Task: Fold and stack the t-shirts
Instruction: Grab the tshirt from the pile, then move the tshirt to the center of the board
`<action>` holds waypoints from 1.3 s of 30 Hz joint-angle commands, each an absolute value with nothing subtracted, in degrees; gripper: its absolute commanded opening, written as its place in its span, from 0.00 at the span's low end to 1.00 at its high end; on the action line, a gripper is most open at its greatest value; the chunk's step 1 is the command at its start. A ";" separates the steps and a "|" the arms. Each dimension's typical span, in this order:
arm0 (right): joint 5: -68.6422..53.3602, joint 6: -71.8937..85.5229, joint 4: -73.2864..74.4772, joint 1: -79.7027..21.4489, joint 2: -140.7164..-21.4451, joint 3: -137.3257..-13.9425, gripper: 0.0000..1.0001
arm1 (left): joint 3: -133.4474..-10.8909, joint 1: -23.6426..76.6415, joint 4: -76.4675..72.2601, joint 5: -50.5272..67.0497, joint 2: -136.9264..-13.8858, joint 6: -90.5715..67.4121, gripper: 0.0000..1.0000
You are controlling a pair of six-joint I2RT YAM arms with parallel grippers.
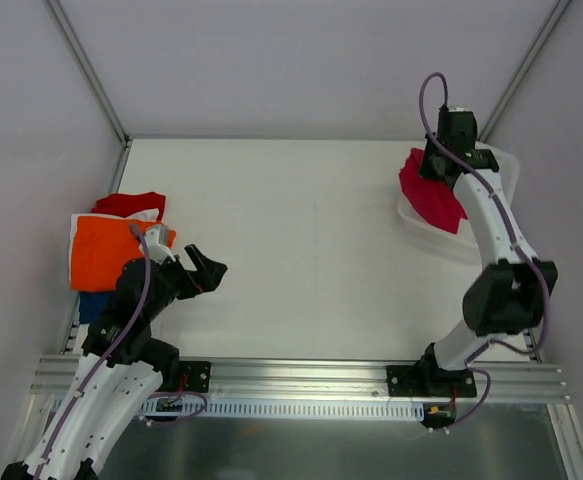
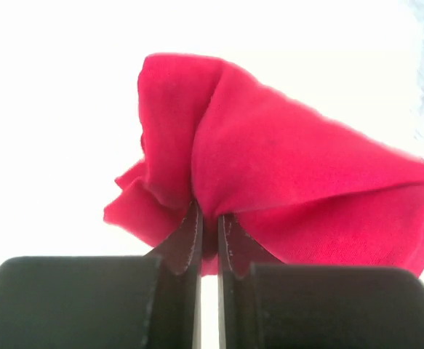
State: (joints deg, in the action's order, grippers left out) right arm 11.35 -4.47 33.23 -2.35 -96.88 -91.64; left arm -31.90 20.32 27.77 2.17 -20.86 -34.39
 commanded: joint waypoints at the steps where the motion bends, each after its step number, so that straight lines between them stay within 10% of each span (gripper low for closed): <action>1: 6.33 -2.47 32.17 -9.13 -79.92 -88.87 0.00 | -31.29 20.65 27.86 0.35 -23.20 -36.12 0.99; 12: -12.14 -1.40 36.28 -16.61 -58.37 -84.90 0.00 | -31.29 20.65 27.33 0.35 -23.38 -36.12 0.99; 30: -30.50 -3.96 40.18 -34.80 -65.92 -80.86 0.00 | -31.64 20.57 27.25 0.26 -23.55 -36.03 0.99; 39: -0.92 -4.75 47.45 -34.54 -58.10 -75.07 0.00 | -30.85 20.57 27.07 0.35 -23.73 -36.39 0.99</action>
State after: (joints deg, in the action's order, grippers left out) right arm -16.14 -4.54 44.58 -35.03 -61.73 -76.84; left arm -30.98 20.29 28.18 0.97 -23.64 -35.64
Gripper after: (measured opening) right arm 0.055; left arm 0.991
